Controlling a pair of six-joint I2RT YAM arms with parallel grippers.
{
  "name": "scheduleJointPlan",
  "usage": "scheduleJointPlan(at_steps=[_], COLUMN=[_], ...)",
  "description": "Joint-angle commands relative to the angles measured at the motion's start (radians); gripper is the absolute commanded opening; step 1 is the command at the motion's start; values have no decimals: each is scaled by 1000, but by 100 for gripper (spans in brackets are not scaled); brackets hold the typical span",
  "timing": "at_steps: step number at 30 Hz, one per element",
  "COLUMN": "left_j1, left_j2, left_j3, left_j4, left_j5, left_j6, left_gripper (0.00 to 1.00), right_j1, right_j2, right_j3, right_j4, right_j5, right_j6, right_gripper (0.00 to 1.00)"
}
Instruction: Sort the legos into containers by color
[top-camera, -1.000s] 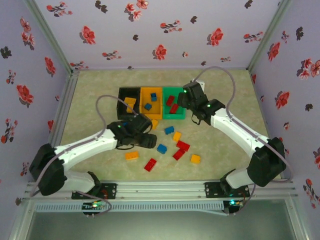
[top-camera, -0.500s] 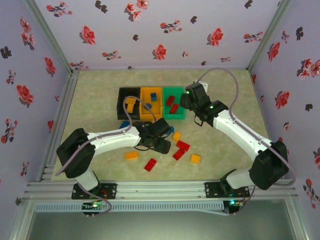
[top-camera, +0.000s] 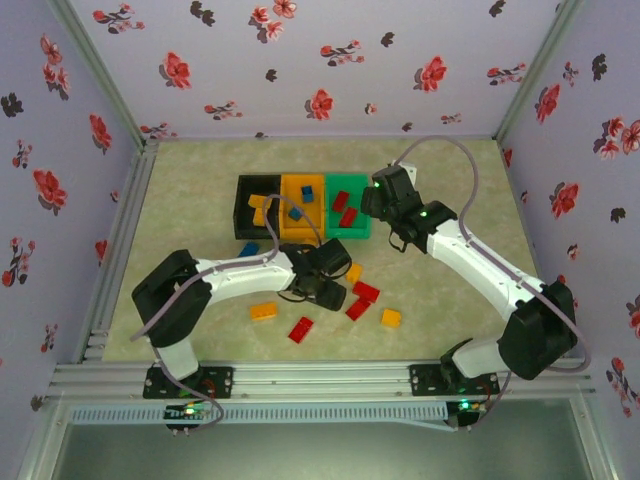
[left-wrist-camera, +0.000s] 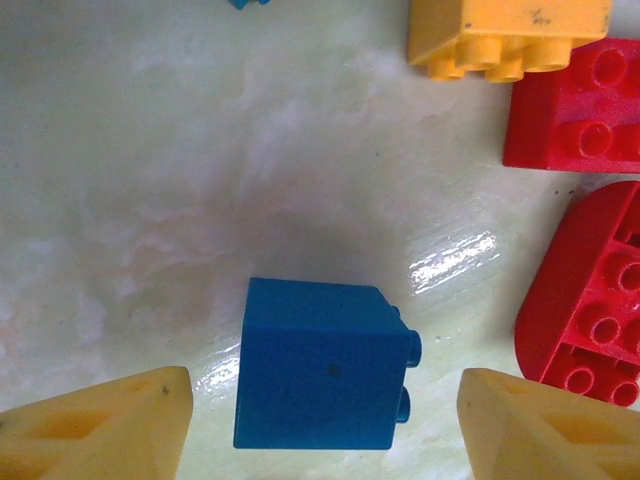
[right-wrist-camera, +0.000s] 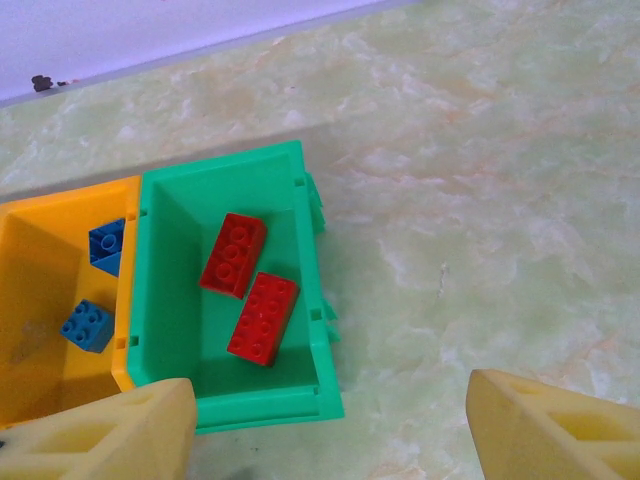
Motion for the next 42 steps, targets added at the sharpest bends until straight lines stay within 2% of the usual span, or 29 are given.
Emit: scheduleJointPlan(at_steps=[1, 10, 16, 23, 33, 42], left_j1=[-9, -9, -9, 19, 174, 387], left_j2=[27, 55, 68, 45, -35, 34], left_j3=[27, 42, 51, 96, 253, 432], left_j4=[-12, -21, -22, -90, -215, -164], left_j5=[10, 13, 8, -46, -125, -68], left_j6=[20, 25, 27, 67, 190, 255], left_gripper=[67, 56, 40, 36, 37, 37], right_j1=[-10, -13, -17, -26, -40, -40], right_j2=[-1, -11, -23, -58, -120, -130], right_j3=[-8, -11, -17, -31, -65, -66], right_j4=[-17, -22, -26, -36, -37, -48], right_j5=[25, 28, 31, 43, 42, 31], right_j6=[-11, -11, -13, -15, -10, 1], right_gripper=[72, 72, 72, 73, 73, 71])
